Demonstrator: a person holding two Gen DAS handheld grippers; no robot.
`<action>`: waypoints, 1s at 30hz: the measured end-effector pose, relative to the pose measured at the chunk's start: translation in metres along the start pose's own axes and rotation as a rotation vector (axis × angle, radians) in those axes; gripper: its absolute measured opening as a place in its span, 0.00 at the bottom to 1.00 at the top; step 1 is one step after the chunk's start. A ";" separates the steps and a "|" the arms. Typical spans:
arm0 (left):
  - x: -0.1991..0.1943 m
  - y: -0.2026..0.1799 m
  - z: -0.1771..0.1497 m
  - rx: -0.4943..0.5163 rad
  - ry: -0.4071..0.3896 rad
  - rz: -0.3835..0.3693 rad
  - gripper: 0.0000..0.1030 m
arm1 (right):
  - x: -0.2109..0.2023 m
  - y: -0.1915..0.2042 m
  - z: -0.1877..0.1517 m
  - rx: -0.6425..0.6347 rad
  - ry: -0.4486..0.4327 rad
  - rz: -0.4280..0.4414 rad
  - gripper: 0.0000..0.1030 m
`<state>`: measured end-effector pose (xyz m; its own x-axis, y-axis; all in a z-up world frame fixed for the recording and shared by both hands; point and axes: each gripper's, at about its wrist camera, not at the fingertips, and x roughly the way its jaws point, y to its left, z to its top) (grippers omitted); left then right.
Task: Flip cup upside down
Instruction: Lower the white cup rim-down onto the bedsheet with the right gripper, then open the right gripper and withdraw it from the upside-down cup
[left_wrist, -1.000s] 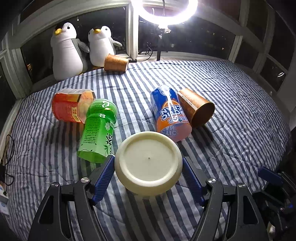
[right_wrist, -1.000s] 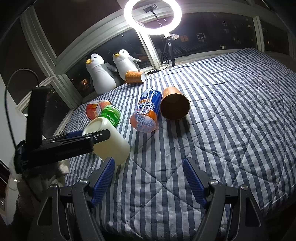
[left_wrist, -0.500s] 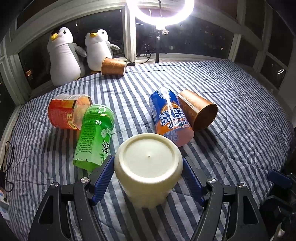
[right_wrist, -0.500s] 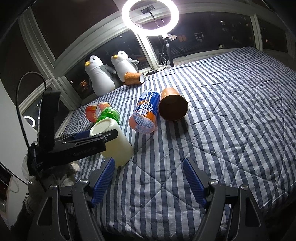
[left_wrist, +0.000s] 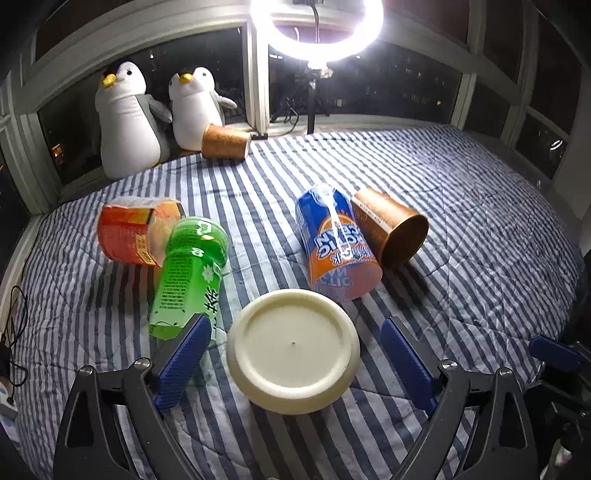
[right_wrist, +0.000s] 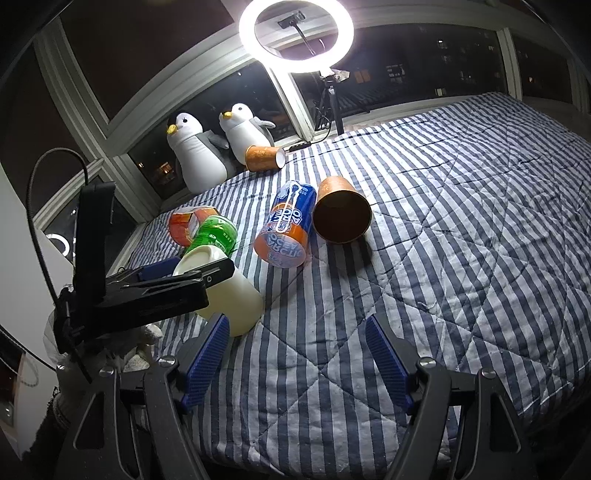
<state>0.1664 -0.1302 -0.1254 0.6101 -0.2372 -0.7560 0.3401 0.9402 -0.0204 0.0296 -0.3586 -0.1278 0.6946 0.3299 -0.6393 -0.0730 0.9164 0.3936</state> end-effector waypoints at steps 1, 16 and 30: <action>-0.004 0.000 0.000 -0.001 -0.009 0.003 0.93 | -0.001 0.001 0.000 -0.004 -0.005 -0.002 0.71; -0.128 0.049 -0.039 -0.147 -0.254 0.104 0.95 | -0.018 0.060 0.009 -0.191 -0.143 -0.071 0.77; -0.190 0.067 -0.093 -0.188 -0.375 0.267 0.97 | -0.027 0.106 -0.009 -0.273 -0.263 -0.086 0.92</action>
<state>0.0068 0.0004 -0.0437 0.8854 -0.0217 -0.4644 0.0235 0.9997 -0.0019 -0.0037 -0.2686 -0.0749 0.8635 0.2124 -0.4574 -0.1699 0.9765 0.1328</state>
